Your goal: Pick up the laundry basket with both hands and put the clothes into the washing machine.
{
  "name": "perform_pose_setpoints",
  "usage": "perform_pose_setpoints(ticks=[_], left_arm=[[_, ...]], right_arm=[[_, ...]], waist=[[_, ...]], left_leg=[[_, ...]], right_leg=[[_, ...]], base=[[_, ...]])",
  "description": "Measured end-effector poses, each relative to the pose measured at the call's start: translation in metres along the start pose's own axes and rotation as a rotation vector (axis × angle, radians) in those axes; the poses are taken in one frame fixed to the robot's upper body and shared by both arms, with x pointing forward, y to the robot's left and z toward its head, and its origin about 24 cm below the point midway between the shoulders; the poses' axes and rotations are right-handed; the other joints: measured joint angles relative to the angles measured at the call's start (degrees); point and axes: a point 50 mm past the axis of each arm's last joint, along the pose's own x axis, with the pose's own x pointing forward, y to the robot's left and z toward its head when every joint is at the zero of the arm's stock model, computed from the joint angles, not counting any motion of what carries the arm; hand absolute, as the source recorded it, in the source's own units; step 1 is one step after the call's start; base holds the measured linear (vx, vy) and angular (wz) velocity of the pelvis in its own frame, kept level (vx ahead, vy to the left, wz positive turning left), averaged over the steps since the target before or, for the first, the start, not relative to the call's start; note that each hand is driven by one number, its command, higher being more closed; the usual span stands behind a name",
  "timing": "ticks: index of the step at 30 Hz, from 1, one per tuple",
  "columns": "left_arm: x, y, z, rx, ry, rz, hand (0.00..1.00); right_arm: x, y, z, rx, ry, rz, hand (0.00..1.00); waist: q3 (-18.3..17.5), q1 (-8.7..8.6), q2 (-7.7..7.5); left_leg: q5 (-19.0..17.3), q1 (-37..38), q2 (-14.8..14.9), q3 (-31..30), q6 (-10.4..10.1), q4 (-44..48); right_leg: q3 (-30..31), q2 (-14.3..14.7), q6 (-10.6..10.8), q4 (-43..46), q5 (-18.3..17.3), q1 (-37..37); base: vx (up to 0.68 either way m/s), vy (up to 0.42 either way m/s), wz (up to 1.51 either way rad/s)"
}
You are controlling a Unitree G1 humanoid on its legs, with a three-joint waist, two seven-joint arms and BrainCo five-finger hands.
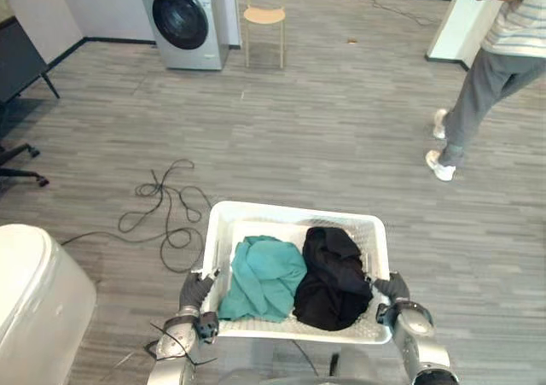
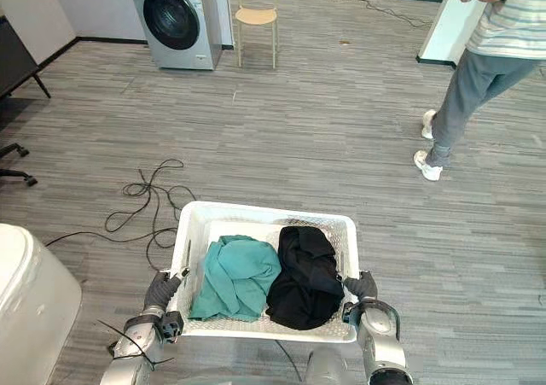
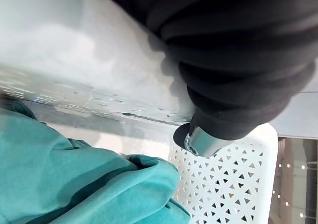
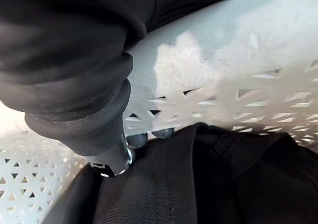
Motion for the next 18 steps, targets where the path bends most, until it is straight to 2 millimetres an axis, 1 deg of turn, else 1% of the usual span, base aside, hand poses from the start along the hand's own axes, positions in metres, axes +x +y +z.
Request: perform_pose_setpoints(ticks=[1, 2, 3, 4, 5, 6, 7, 8, 9, 10, 11, 12, 13, 14, 15, 16, 17, 18], left_arm=[[0.003, -0.003, 0.004, 0.010, -0.011, -0.016, 1.00], [0.006, -0.007, 0.007, 0.015, -0.023, -0.032, 1.00], [0.009, -0.010, 0.012, 0.026, -0.039, -0.052, 1.00], [0.010, -0.011, 0.014, 0.033, -0.046, -0.058, 1.00], [0.011, -0.011, 0.016, 0.042, -0.053, -0.066, 1.00], [0.009, -0.009, 0.013, 0.038, -0.042, -0.061, 1.00], [0.008, -0.008, 0.011, 0.036, -0.034, -0.062, 1.00], [0.004, -0.008, 0.006, 0.027, -0.017, -0.063, 1.00], [0.003, -0.011, 0.004, 0.010, -0.013, -0.062, 1.00], [0.001, -0.010, 0.001, -0.006, -0.003, -0.053, 1.00], [-0.007, -0.002, -0.009, -0.046, 0.029, -0.007, 1.00], [-0.012, 0.001, -0.011, -0.052, 0.034, 0.002, 1.00], [-0.013, 0.003, -0.011, -0.048, 0.029, 0.000, 1.00], [-0.014, 0.006, -0.011, -0.040, 0.028, 0.007, 1.00], [-0.016, 0.010, -0.011, -0.040, 0.027, 0.020, 1.00], [-0.017, 0.011, -0.011, -0.041, 0.023, 0.024, 1.00], [-0.019, 0.012, -0.009, -0.046, 0.011, 0.030, 1.00], [-0.019, 0.011, -0.007, -0.063, -0.005, 0.029, 1.00]], right_arm=[[-0.001, -0.002, -0.001, 0.018, -0.002, -0.014, 1.00], [-0.003, -0.005, 0.000, 0.032, -0.009, -0.029, 1.00], [-0.006, -0.009, 0.001, 0.049, -0.021, -0.050, 1.00], [-0.007, -0.007, 0.001, 0.053, -0.024, -0.048, 1.00], [-0.010, -0.008, 0.000, 0.060, -0.032, -0.054, 1.00], [-0.013, -0.009, -0.004, 0.061, -0.021, -0.059, 1.00], [-0.015, -0.011, -0.007, 0.059, -0.013, -0.063, 1.00], [-0.019, -0.014, -0.011, 0.053, -0.005, -0.068, 1.00], [-0.021, -0.017, -0.009, 0.038, -0.016, -0.066, 1.00], [-0.022, -0.018, -0.006, 0.017, -0.031, -0.058, 1.00], [-0.022, -0.012, -0.003, -0.023, -0.036, -0.019, 1.00], [-0.022, -0.009, -0.004, -0.027, -0.030, -0.007, 1.00], [-0.022, -0.007, -0.006, -0.022, -0.025, -0.006, 1.00], [-0.022, -0.004, -0.007, -0.018, -0.021, -0.001, 1.00], [-0.022, -0.001, -0.006, -0.026, -0.024, 0.014, 1.00], [-0.021, 0.001, -0.005, -0.027, -0.027, 0.018, 1.00], [-0.019, 0.003, -0.001, -0.032, -0.039, 0.026, 1.00], [-0.017, 0.003, 0.004, -0.039, -0.057, 0.029, 1.00]], waist=[[0.53, -0.86, 0.65], [0.42, -1.01, 0.33], [0.68, -0.99, 0.83], [0.20, -0.99, 0.04], [0.19, -1.64, -0.06], [-0.25, -2.81, -0.76], [-0.30, -3.33, -0.70], [-0.25, -4.05, 0.25], [0.26, -4.09, 2.80], [0.56, -3.09, 4.71], [0.71, 0.44, 5.95], [1.22, 1.16, 7.16], [1.67, 1.47, 6.98], [2.52, 2.77, 5.66], [2.65, 3.92, 4.18], [2.48, 4.17, 3.67], [2.50, 4.77, 3.00], [2.25, 4.98, 2.19]], left_leg=[[-0.47, 2.69, 0.44, -0.89, -0.86, -1.95], [-0.95, 4.64, 0.75, -1.08, -1.72, -3.09], [-1.75, 7.10, 1.13, -1.19, -3.07, -4.43], [-2.10, 8.10, 1.13, -1.33, -3.71, -5.21], [-3.11, 10.85, 1.14, -2.54, -5.47, -6.14], [-4.28, 13.09, 1.79, -4.96, -7.54, -3.79], [-4.78, 12.94, 2.62, -5.91, -8.44, -0.01], [-4.46, 9.11, 5.21, -6.78, -9.06, 13.59], [0.17, 1.78, 8.98, -6.21, -9.17, 30.08], [12.37, -4.83, 12.29, -5.82, -7.45, 42.87], [33.72, -10.43, 13.98, -6.35, -8.19, 51.49], [28.89, -17.31, 14.89, -9.41, -9.67, 62.45], [25.19, -20.69, 14.96, -10.00, -9.39, 65.93], [19.14, -25.05, 15.32, -8.30, -7.80, 67.07], [14.00, -28.63, 15.83, -5.51, -6.48, 62.70], [12.35, -30.25, 16.33, -4.17, -6.37, 59.00], [10.71, -31.95, 16.54, -2.59, -6.33, 50.41], [10.81, -31.51, 15.77, -0.91, -7.06, 32.38]], right_leg=[[-4.22, 0.09, -0.74, -9.13, -0.11, -1.76], [-7.10, 0.57, -1.28, -18.17, 0.85, -2.67], [-9.47, 2.46, -1.47, -32.78, 5.32, -3.14], [-9.90, 3.92, -1.03, -39.93, 7.99, -2.66], [-9.91, 5.35, -0.84, -46.87, 11.10, -3.06], [-6.95, 6.48, -4.66, -43.50, 13.18, -3.18], [-5.34, 7.02, -7.37, -41.11, 15.26, -3.09], [-5.33, 7.72, -8.63, -37.80, 17.01, -1.65], [-7.37, 9.46, -7.76, -36.94, 13.95, 0.61], [-6.93, 12.15, -7.97, -37.55, 12.13, 2.36], [-3.27, 15.25, -8.03, -39.84, 10.63, 6.05], [-1.92, 17.21, -8.46, -42.59, 9.09, 10.80], [-1.23, 17.54, -8.42, -43.56, 8.03, 13.35], [1.22, 17.02, -7.96, -45.48, 6.35, 18.44], [3.52, 15.83, -7.32, -47.87, 4.99, 22.76], [4.39, 15.23, -6.68, -48.99, 4.52, 24.27], [5.40, 14.25, -5.64, -50.41, 3.41, 26.62], [6.77, 12.81, -4.29, -51.59, 1.86, 29.12]], base=[[0.48, 0.030, 0.27], [0.59, 0.005, 0.23], [0.51, -0.021, 0.11], [0.53, -0.054, 0.21], [0.59, -0.093, 0.52], [0.62, -0.124, 0.67], [0.84, -0.245, 0.79], [0.71, -0.240, 0.66], [0.84, -0.297, 0.31], [0.70, -0.161, -0.75], [0.85, -0.130, -1.27], [0.73, -0.041, -1.14], [0.73, -0.028, -0.64], [0.74, -0.006, -0.59], [0.75, 0.017, -0.70], [0.71, 0.065, -0.63], [0.71, 0.135, -0.60], [0.88, 0.213, -0.70]])
